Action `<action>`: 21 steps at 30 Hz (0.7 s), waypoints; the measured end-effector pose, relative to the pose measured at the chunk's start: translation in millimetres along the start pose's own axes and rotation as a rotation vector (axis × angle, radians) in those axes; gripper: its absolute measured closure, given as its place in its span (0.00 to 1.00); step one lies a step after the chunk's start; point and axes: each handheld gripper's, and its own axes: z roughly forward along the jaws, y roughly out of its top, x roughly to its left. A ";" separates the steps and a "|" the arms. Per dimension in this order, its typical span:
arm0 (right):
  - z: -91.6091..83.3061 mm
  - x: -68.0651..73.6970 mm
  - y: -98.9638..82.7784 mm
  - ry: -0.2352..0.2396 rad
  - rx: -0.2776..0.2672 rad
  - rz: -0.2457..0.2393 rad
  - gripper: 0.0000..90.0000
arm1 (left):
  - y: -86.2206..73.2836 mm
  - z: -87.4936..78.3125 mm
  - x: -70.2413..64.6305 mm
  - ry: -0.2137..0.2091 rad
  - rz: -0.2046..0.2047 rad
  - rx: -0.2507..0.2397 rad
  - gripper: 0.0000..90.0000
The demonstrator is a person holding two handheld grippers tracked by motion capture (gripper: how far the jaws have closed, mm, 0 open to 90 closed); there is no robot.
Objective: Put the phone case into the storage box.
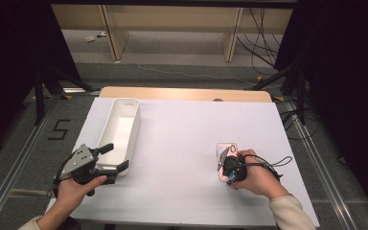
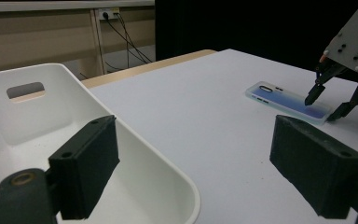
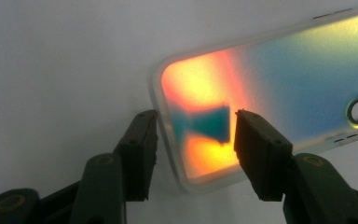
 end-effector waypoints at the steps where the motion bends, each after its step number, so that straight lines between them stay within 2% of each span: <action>1: 0.2 0.3 0.5 0.004 -0.002 -0.002 0.58 | 0.0 0.0 -0.1 0.000 0.000 0.000 0.16; 2: -0.1 0.9 1.1 0.012 0.005 0.003 0.61 | 0.1 0.0 0.0 -0.001 0.004 0.001 0.16; 7: -0.3 2.3 1.2 0.031 -0.001 -0.047 0.72 | 0.2 -0.1 -0.6 -0.002 0.004 0.002 0.16; 9: -0.5 3.2 1.5 0.037 0.002 -0.046 0.75 | 0.3 -0.1 -0.6 -0.002 0.004 0.001 0.16; 21: -0.7 5.9 2.0 0.053 0.008 -0.069 0.84 | 0.2 -0.3 -0.6 -0.003 0.005 0.001 0.16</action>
